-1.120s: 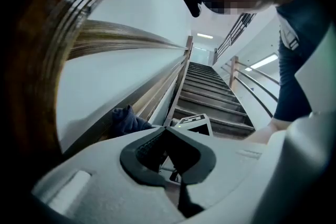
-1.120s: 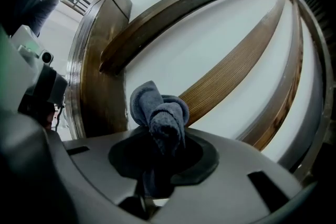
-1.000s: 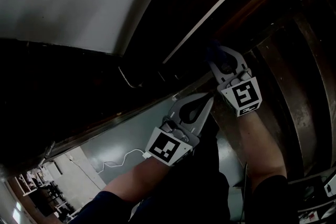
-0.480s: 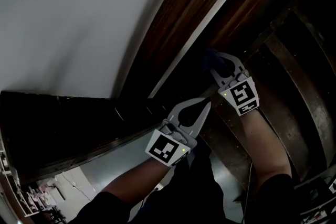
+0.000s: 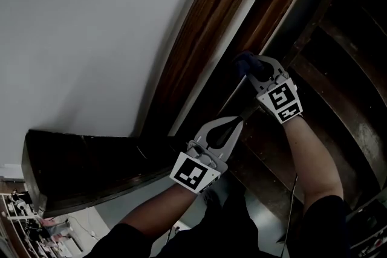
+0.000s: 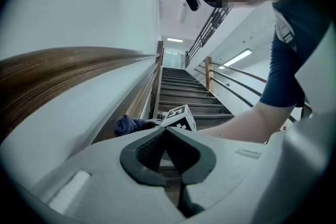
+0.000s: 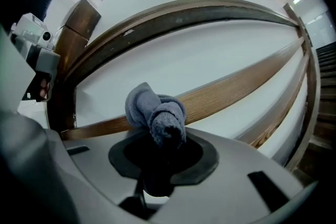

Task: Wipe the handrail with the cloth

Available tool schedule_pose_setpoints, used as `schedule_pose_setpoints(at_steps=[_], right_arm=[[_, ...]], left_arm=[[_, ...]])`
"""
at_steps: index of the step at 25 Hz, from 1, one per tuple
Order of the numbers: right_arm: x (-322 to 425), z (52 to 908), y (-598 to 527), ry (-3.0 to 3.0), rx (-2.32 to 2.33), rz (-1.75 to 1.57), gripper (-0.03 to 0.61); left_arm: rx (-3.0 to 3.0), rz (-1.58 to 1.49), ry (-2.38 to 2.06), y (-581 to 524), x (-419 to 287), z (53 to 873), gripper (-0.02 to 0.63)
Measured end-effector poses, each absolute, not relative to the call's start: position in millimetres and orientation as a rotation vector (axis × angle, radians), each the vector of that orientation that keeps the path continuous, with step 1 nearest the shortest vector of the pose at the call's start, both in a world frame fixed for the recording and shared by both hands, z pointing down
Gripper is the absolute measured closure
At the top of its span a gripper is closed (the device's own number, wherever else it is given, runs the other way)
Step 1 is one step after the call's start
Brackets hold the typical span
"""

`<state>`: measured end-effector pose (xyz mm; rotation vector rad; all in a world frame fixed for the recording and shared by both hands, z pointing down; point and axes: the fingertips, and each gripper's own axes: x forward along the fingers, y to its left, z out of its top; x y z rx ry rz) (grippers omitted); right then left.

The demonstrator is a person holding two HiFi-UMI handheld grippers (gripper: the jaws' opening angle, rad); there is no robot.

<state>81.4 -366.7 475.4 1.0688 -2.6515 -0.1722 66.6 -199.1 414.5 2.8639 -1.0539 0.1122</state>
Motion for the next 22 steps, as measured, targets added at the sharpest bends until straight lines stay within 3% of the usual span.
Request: schedule_pose_setpoints(at_steps=[10,22], right_arm=[[100,440,-361,-2.655,1.215,-0.086,0.483],[20,406,-175,-2.794,1.190,0.114,0.483]], left_arm=[[2.897,0.051,-1.039,-185,62,381,0.612],[2.887,-0.016,-0.961,-64,11,336,0.612]])
